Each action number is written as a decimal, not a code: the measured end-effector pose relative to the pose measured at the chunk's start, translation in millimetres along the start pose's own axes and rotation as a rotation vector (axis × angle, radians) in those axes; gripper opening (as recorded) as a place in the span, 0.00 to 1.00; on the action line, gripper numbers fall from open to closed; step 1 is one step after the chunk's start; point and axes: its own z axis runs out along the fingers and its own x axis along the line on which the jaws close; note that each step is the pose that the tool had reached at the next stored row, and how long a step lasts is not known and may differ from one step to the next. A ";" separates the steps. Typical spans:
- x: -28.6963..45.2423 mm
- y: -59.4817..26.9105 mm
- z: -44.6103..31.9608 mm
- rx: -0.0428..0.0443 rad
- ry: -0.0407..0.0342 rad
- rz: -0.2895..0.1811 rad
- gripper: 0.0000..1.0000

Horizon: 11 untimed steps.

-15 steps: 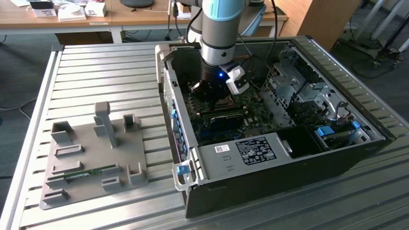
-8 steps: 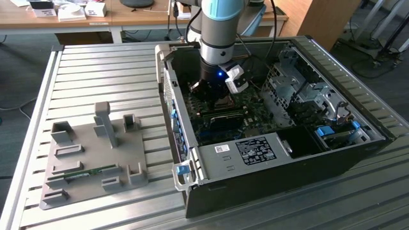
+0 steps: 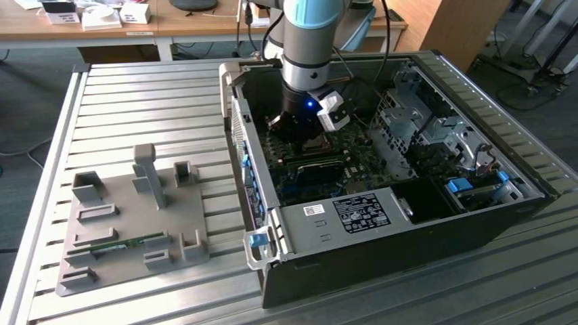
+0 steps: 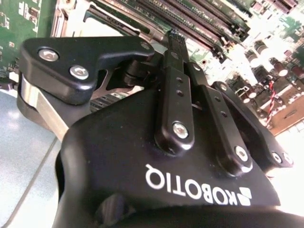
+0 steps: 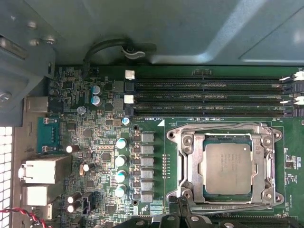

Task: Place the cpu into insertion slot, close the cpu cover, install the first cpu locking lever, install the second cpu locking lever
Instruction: 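Install the second cpu locking lever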

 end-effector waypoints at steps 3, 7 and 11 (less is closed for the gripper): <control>0.3 1.1 0.3 0.0002 -0.0001 0.000 0.11; 0.6 2.7 0.9 0.0000 -0.0005 0.000 0.11; 1.4 3.3 1.9 0.0000 -0.0010 0.000 0.11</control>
